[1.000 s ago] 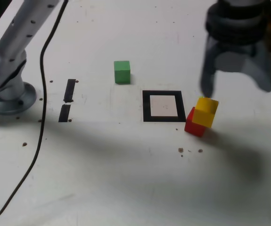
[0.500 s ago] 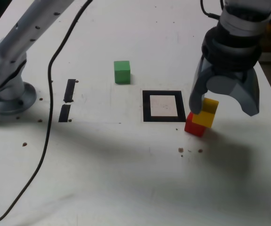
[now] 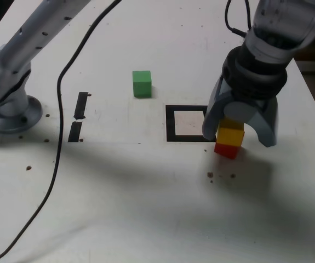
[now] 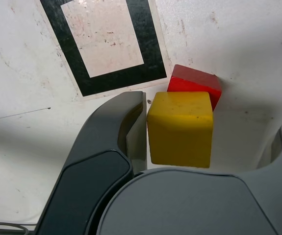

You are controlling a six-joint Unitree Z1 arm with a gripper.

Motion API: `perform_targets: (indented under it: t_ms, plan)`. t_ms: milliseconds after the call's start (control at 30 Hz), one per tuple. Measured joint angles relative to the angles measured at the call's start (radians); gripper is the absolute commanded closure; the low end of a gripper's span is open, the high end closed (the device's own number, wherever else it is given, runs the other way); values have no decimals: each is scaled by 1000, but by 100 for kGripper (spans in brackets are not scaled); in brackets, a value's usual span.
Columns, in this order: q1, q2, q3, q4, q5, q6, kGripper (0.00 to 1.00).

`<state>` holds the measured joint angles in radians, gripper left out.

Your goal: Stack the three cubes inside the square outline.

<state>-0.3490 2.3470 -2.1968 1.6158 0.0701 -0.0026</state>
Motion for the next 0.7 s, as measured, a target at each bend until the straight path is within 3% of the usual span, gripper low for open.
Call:
perform_targets:
  t_ms: [233, 333, 500, 567, 700]
  plan:
    - [0, 20, 0, -4, 0, 0, 16]
    - [0, 20, 9, -3, 0, 0, 28]
    - [0, 20, 7, 0, 17, -11, 58]
    - [0, 16, -1, 1, 27, -18, 65]
    - [3, 1, -10, 1, 20, -12, 70]
